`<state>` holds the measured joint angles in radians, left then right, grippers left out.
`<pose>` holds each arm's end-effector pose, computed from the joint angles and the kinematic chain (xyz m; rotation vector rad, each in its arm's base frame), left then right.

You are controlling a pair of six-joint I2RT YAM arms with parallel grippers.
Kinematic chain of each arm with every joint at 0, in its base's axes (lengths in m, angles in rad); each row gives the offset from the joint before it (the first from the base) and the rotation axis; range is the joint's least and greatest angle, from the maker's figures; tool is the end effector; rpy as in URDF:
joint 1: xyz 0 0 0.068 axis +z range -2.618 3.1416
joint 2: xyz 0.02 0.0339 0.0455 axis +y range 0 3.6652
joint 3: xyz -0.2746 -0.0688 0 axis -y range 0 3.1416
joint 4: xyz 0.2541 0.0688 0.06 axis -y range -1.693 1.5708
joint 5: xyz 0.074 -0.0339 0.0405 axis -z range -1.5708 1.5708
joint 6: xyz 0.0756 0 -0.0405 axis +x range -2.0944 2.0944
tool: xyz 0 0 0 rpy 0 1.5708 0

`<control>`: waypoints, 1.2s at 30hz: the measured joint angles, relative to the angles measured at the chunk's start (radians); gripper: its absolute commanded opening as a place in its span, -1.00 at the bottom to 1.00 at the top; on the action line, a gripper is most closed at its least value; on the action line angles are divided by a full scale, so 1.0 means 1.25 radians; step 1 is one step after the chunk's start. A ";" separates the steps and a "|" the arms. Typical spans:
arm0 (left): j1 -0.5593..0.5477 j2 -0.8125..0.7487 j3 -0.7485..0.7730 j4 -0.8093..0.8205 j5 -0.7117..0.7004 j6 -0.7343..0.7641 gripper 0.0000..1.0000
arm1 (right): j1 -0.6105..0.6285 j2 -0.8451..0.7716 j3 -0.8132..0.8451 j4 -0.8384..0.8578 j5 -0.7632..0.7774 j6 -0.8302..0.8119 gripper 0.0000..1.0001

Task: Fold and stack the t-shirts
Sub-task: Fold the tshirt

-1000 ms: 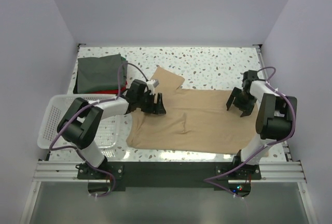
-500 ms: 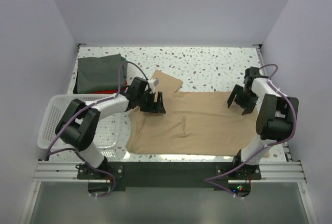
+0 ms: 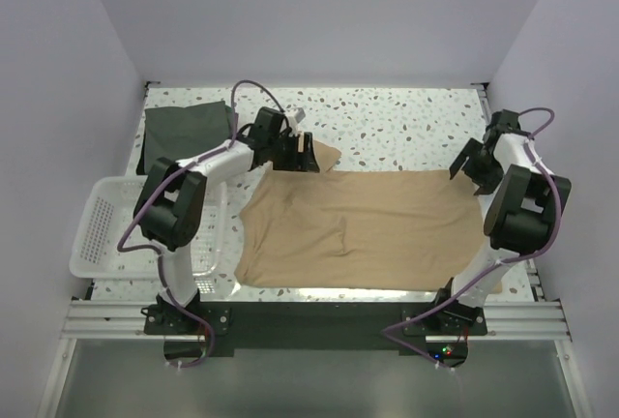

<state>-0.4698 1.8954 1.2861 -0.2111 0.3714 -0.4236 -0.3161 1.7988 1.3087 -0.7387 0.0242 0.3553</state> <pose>0.3877 -0.2276 0.1719 0.2416 2.4840 -0.8452 0.3650 -0.1213 0.1734 0.9276 2.6409 -0.0244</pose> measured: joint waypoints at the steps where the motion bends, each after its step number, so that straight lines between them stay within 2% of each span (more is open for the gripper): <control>1: 0.009 0.010 0.010 0.001 0.000 -0.002 0.55 | -0.006 0.015 0.007 0.004 0.001 -0.003 0.53; 5: 0.047 0.042 0.048 0.002 0.003 -0.004 0.55 | -0.015 0.076 0.038 0.031 0.002 -0.020 0.37; 10: 0.077 0.088 0.114 0.000 0.006 -0.006 0.55 | -0.014 0.138 0.090 0.067 0.003 -0.029 0.32; 18: 0.084 0.138 0.188 -0.007 0.006 -0.005 0.55 | -0.017 0.211 0.185 0.097 0.009 -0.040 0.10; 25: 0.096 0.185 0.237 -0.022 -0.002 -0.002 0.55 | -0.023 0.246 0.207 0.100 0.008 -0.048 -0.10; 29: 0.104 0.224 0.279 -0.028 -0.024 0.001 0.55 | -0.024 0.247 0.208 0.099 0.009 -0.050 -0.26; 32: 0.109 0.259 0.320 -0.034 -0.057 0.016 0.55 | -0.025 0.247 0.208 0.097 0.010 -0.054 -0.47; 33: 0.109 0.271 0.334 -0.038 -0.068 0.020 0.55 | -0.026 0.247 0.208 0.096 0.010 -0.055 -0.62; 36: 0.110 0.302 0.372 -0.042 -0.102 0.036 0.55 | -0.026 0.248 0.208 0.092 0.012 -0.056 -0.78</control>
<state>-0.3317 2.2730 1.7508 -0.2638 0.2443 -0.3782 -0.3481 2.1082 1.5681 -0.6235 0.0395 0.2859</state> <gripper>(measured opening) 0.775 0.165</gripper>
